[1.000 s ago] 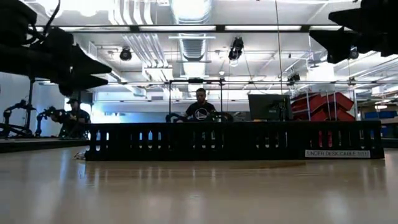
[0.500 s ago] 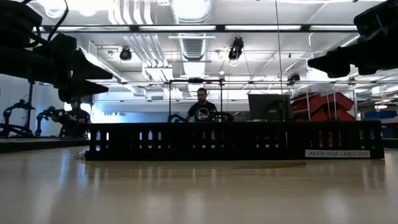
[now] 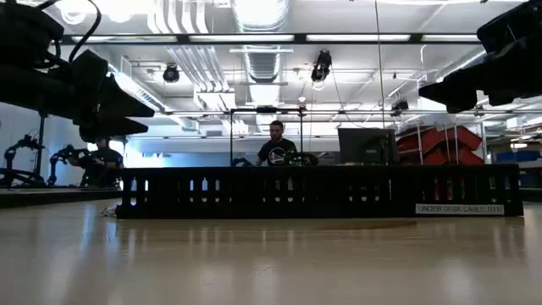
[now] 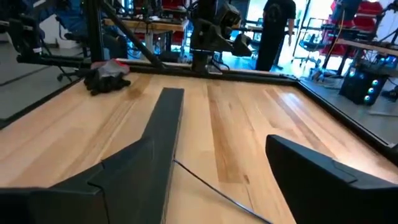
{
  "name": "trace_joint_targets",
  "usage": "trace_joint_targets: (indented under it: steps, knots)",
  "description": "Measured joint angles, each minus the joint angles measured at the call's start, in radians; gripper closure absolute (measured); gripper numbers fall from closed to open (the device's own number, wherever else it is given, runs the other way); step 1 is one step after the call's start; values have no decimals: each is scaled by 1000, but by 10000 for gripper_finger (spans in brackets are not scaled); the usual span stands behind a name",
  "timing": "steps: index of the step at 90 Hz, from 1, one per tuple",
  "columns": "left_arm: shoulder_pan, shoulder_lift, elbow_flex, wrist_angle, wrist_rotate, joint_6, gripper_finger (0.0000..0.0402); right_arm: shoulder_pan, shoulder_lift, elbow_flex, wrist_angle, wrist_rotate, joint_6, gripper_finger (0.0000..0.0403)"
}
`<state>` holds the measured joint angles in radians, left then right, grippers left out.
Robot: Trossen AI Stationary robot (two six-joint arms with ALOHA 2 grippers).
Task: Ziptie cables
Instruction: Return to Home Position
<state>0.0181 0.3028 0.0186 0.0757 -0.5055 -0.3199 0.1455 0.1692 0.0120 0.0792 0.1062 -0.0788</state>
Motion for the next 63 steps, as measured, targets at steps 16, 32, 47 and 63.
trace_joint_targets:
  steps: [16,32,47,63]
  knots:
    - [0,18,1,0,0,0,90,0,3,0,-1,0,-1,117]
    - [0,33,1,-1,0,0,90,0,3,0,0,0,-1,125]
    - [0,39,1,-2,0,0,90,0,3,0,0,0,-1,124]
    - [0,43,1,-3,0,0,90,0,3,0,0,0,-1,112]
